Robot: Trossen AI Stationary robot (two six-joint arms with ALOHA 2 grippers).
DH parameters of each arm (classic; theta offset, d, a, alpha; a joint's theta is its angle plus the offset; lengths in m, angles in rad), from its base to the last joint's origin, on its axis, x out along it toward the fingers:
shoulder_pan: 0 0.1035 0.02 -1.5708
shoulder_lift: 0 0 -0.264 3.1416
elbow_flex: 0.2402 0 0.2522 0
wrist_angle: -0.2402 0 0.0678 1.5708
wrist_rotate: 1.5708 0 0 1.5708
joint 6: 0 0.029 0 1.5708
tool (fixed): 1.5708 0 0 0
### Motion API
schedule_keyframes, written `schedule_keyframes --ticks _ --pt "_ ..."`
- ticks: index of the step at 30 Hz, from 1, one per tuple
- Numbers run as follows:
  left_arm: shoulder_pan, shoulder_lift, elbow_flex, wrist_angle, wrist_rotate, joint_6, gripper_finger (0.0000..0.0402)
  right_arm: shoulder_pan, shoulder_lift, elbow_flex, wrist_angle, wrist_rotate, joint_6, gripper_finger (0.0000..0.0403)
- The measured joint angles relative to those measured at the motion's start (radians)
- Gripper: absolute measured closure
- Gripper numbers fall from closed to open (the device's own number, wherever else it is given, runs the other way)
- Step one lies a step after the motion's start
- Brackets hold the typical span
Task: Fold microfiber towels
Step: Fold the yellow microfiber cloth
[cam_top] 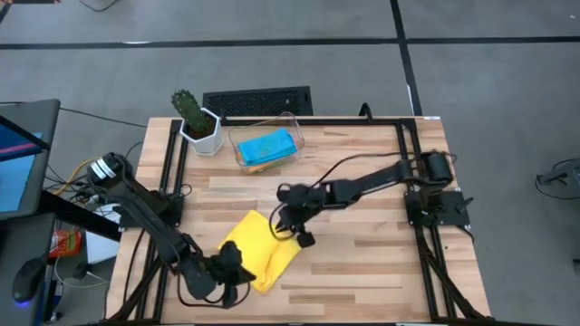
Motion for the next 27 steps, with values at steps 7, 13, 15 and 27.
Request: schedule_keyframes --ticks 7,13,15,27 --pt "0.000 -0.035 0.013 -0.120 -0.140 0.025 0.0401 0.082 -0.050 -0.002 0.020 -0.055 -0.059 0.0334" --pt "-0.032 -0.035 0.012 -0.246 -0.131 -0.095 0.0401 0.132 0.048 -0.001 0.185 -0.019 -0.217 0.0294" --pt "-0.049 -0.035 0.012 -0.264 -0.147 -0.111 0.0401 0.132 0.087 0.024 0.198 -0.023 -0.216 0.0270" --pt "-0.061 -0.030 0.010 -0.422 -0.173 -0.158 0.0401 0.111 0.243 0.176 0.021 -0.086 -0.304 0.0206"
